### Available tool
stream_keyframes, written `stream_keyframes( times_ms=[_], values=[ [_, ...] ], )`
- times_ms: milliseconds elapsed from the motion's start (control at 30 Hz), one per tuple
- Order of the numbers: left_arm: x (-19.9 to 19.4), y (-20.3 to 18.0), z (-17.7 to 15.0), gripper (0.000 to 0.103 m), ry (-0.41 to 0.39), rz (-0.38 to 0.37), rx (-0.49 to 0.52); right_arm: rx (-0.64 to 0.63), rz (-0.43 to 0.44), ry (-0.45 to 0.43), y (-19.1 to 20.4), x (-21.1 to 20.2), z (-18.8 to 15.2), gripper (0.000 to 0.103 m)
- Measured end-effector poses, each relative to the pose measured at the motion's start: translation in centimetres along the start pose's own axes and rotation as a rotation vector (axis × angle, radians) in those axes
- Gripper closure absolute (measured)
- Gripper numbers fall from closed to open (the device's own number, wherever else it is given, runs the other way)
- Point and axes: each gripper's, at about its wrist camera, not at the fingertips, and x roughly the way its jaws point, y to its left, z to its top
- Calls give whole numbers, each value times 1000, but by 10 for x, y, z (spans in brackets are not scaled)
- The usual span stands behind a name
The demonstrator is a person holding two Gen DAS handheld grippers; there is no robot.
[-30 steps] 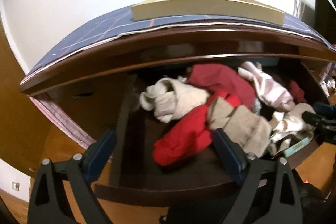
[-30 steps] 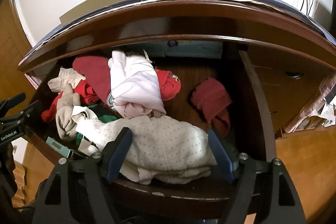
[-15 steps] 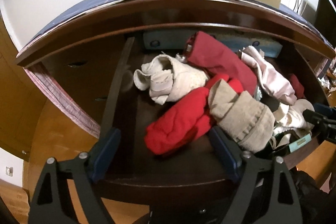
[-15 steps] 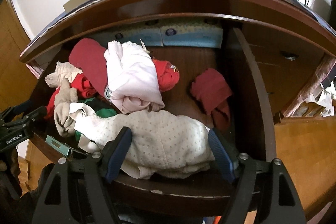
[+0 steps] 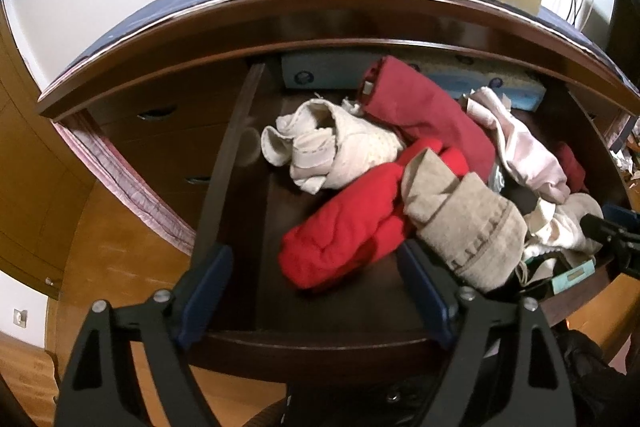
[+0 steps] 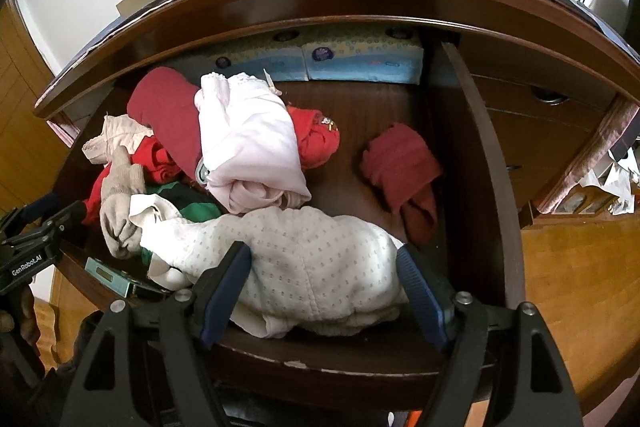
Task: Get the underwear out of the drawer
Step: 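Reach both tools into the drawer toward the beige and white underwear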
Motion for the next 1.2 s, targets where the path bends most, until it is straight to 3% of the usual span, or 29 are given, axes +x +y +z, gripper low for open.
stream_keyframes(
  times_ms=[133,200,300,400,567,667,767,867,1067,1200],
  values=[
    [1,0,6,17,33,-24,23,4,12,10,-2,-1,-4,25],
    [-2,3,13,17,47,-82,10,36,63,-2,-9,-11,0,25],
    [-14,11,31,14,19,-157,-38,76,102,-78,-19,-35,19,25],
    [-17,10,48,11,-3,-172,-45,35,139,-83,-14,-37,45,25],
    [-14,-4,61,11,-10,-153,28,-82,100,22,7,-2,61,25],
    [-7,-8,59,11,23,-168,66,-135,141,55,20,11,63,25],
    [2,-17,52,11,80,-174,104,-220,113,103,36,24,65,25],
    [3,-22,48,11,110,-218,128,-254,155,132,30,15,64,25],
    [23,-40,48,11,224,-308,95,-338,219,303,11,7,36,25],
    [37,-46,52,10,286,-331,12,-366,242,379,10,22,32,25]
  ],
)
